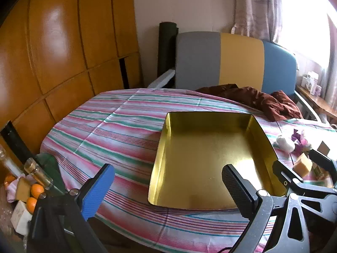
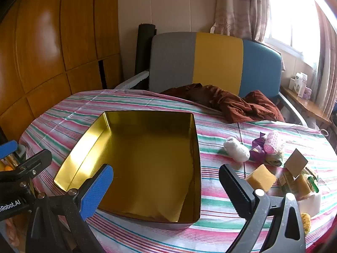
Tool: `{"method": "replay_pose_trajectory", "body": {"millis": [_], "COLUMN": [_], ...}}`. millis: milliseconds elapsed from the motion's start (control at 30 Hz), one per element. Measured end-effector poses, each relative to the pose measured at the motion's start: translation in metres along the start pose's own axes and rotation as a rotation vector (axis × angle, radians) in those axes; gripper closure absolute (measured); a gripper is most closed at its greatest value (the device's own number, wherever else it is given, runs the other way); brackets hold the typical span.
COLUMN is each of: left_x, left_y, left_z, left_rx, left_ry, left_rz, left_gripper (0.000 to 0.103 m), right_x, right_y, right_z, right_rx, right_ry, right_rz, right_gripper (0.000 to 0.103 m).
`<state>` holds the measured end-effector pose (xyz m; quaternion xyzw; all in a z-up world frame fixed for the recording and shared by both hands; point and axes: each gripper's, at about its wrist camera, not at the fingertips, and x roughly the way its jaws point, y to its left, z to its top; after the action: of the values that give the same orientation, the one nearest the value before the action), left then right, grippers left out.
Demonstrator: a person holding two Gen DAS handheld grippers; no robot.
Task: Organize objects
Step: 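Move both tools from the gold tray toward the scattered items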
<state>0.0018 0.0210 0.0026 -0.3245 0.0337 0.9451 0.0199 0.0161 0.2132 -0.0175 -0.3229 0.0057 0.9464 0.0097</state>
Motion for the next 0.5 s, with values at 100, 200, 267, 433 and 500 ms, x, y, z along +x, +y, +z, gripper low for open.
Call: {"method": "replay_pose_trajectory", "body": {"millis": [100, 200, 267, 433, 500], "left_x": [-0.001, 0.000, 0.002, 0.007, 0.008], "left_y": [-0.002, -0.006, -0.008, -0.013, -0.017], "left_z": [-0.001, 0.000, 0.000, 0.000, 0.000], "left_rx": [0.009, 0.019, 0.025, 0.038, 0.048], "left_ry": [-0.010, -0.008, -0.001, 0.025, 0.033], "left_rz": [-0.008, -0.018, -0.024, -0.053, -0.062], "left_gripper": [0.001, 0.001, 0.000, 0.000, 0.000], "right_x": [0.000, 0.002, 0.003, 0.006, 0.007], "right_y": [-0.001, -0.003, -0.005, -0.011, -0.014], "right_z": [0.000, 0.000, 0.000, -0.001, -0.002], "right_rx": [0.001, 0.004, 0.007, 0.016, 0.018], "right_ry": [-0.001, 0.002, 0.006, 0.012, 0.019], "right_rz": [-0.006, -0.010, -0.010, -0.021, -0.028], "right_gripper": [0.001, 0.001, 0.001, 0.001, 0.001]}}
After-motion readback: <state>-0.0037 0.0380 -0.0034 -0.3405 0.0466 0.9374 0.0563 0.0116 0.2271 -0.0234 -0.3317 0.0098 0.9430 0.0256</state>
